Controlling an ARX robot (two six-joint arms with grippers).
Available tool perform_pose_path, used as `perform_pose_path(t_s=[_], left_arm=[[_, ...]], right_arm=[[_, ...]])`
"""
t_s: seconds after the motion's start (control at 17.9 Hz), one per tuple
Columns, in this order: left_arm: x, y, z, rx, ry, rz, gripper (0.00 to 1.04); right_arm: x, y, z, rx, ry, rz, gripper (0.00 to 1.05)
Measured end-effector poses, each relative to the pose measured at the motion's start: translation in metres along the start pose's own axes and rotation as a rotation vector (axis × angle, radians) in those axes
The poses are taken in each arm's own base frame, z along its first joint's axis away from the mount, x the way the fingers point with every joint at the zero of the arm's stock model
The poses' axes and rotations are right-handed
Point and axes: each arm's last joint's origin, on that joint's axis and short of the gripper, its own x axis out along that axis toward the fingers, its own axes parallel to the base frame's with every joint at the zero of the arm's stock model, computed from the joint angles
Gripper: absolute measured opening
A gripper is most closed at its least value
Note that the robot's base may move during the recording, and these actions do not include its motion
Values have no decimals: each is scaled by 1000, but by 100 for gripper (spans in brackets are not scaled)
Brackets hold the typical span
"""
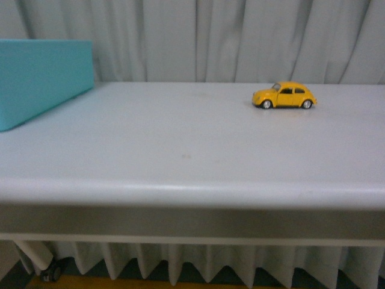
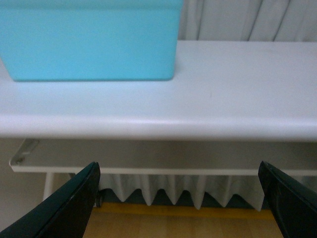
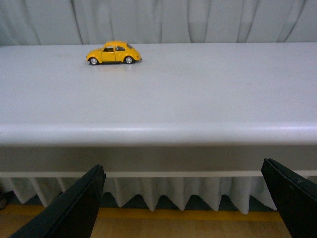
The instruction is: Wind up and store yellow beetle toy
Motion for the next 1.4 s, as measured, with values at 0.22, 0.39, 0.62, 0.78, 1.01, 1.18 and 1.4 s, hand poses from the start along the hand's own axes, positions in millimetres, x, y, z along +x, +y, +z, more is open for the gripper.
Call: perform_pose_path(t_s=[0.22, 0.39, 0.62, 0.78, 1.01, 1.18, 1.4], left_arm=[[0, 0, 0, 0, 0, -1, 98], [0, 0, 0, 0, 0, 0, 98], [0, 0, 0, 0, -1, 0, 98], [0, 0, 0, 0, -3, 0, 98], [0, 0, 0, 0, 0, -1, 98], [0, 0, 0, 0, 0, 0, 98], [0, 0, 0, 0, 0, 0, 98]], right_arm=[[0, 0, 0, 0, 1, -1, 98], [0, 0, 0, 1, 1, -2, 98], [0, 0, 0, 2, 0, -1, 98], [0, 0, 0, 3, -3, 0, 98], [0, 0, 0, 2, 2, -1, 98], [0, 0, 0, 3, 2, -1, 98], [0, 0, 0, 3, 2, -1, 98]])
